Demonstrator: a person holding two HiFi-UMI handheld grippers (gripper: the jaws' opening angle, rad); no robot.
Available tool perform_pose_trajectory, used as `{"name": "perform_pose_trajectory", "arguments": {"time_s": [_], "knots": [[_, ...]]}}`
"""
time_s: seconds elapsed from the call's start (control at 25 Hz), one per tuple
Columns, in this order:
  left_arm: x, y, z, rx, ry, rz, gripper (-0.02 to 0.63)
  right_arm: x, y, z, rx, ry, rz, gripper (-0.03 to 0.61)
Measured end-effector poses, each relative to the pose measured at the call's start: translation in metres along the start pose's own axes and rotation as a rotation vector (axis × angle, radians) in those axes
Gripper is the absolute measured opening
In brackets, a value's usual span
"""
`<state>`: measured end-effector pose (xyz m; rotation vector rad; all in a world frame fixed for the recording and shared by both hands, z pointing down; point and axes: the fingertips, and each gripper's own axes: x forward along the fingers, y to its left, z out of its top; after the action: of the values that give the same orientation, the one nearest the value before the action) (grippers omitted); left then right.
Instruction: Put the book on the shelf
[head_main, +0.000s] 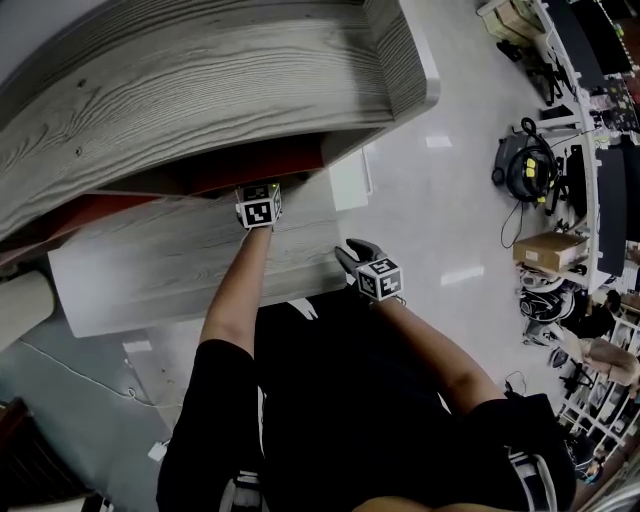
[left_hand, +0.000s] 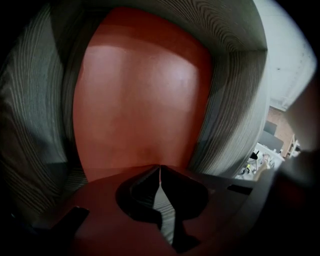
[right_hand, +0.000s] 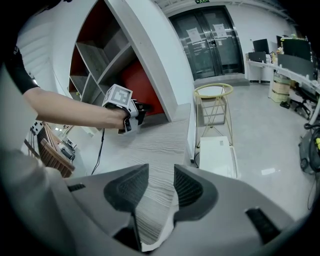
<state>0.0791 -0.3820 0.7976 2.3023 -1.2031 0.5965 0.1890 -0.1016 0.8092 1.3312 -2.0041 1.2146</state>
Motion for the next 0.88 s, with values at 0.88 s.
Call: {"name": "perform_pose_trajectory", "arguments": {"time_s": [0.88], "knots": [[-0.132, -0.038, 0.006, 0.095, -0.037, -0.027, 0.017, -0.034, 0.029, 0.055, -0.183, -0.130, 0.131, 0.143]]}}
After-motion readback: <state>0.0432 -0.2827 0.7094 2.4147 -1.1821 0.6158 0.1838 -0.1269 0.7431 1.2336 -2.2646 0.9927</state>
